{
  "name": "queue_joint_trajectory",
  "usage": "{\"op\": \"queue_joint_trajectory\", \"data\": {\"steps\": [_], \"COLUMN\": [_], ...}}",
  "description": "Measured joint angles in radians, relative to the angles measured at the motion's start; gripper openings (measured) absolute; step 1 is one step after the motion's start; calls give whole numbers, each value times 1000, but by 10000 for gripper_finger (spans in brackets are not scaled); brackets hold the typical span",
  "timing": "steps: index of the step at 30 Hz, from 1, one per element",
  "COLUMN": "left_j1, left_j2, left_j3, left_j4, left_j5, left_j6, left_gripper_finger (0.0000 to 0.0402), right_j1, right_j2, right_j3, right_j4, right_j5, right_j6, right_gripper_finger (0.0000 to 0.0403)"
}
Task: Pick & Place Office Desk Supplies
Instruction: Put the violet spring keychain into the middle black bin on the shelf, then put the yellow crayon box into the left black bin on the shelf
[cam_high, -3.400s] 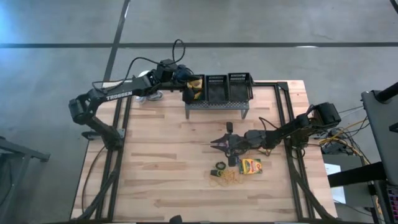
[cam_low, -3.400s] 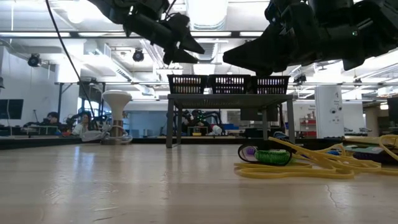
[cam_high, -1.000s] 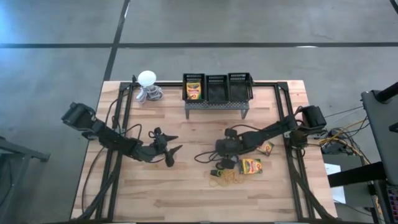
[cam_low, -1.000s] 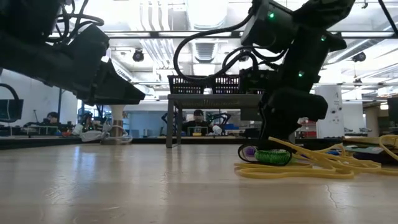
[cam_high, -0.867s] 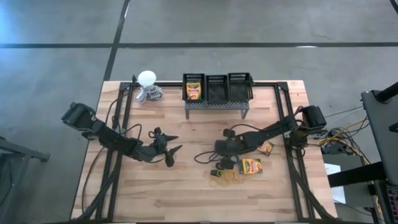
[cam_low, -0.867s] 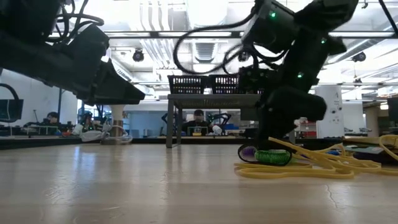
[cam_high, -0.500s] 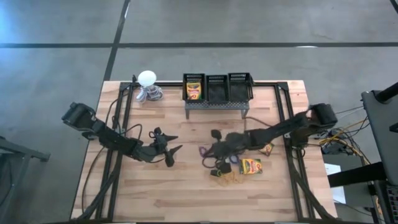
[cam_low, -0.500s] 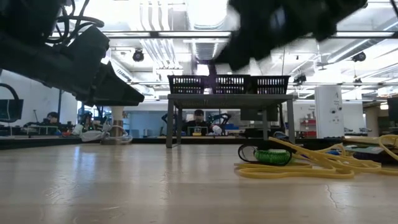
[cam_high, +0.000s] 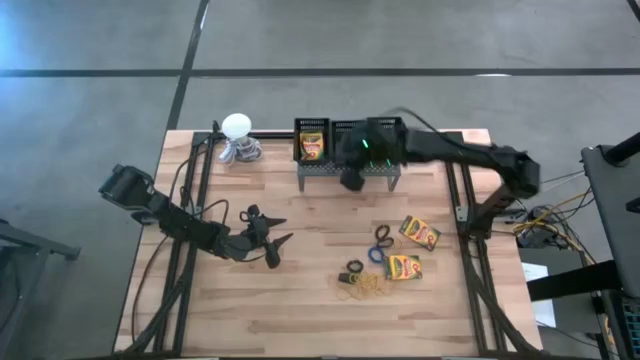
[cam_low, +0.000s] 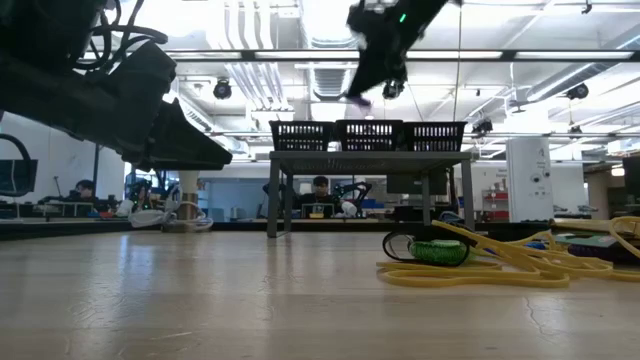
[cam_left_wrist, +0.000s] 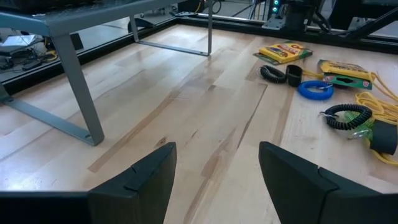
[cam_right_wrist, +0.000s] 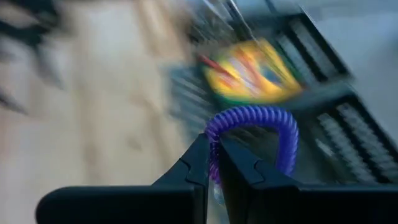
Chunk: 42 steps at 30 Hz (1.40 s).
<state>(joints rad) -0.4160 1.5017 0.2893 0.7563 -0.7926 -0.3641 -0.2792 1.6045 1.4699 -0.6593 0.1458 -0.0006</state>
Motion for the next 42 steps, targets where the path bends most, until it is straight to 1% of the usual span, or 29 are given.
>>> {"op": "queue_joint_trajectory", "data": {"steps": [4,8,10,15,19,22,24,28,31,34,37,39,42], "left_j1": [0,0,0,-1,-1,-1,-1,-1,-1,-1,-2,-2,-2], "left_j2": [0,0,0,0,0,0,0,0,0,0,0,0,0], "left_j3": [0,0,0,0,0,0,0,0,0,0,0,0,0], "left_j4": [-17,-28,-28,-36,-42,-43,-43,-43,-43,-43,-43,-43,-43], "left_j5": [0,0,0,10,30,35,42,45,45,45,45,46,46], "left_j6": [0,0,0,-4,-7,-6,-6,-6,-6,-6,-3,-3,-3], "left_gripper_finger": [237,237,237,237,237,237,237,237,237,237,237,237,237], "right_j1": [-129,-200,-218,-235,-234,-234,-234,-234,-229,-204,-143,-81,36], "right_j2": [138,257,309,415,462,485,487,466,428,366,287,228,132], "right_j3": [185,322,378,492,544,571,575,575,574,570,540,501,399], "right_j4": [-167,-266,-313,-411,-426,-441,-439,-438,-441,-452,-465,-464,-448], "right_j5": [-75,-161,-177,-176,-173,-172,-155,-54,-40,-39,-37,-37,-9], "right_j6": [-25,-37,-42,-52,-59,-60,-59,-56,-56,-42,-36,-36,-37], "right_gripper_finger": [18,25,29,38,49,68,86,124,147,160,163,162,155]}}
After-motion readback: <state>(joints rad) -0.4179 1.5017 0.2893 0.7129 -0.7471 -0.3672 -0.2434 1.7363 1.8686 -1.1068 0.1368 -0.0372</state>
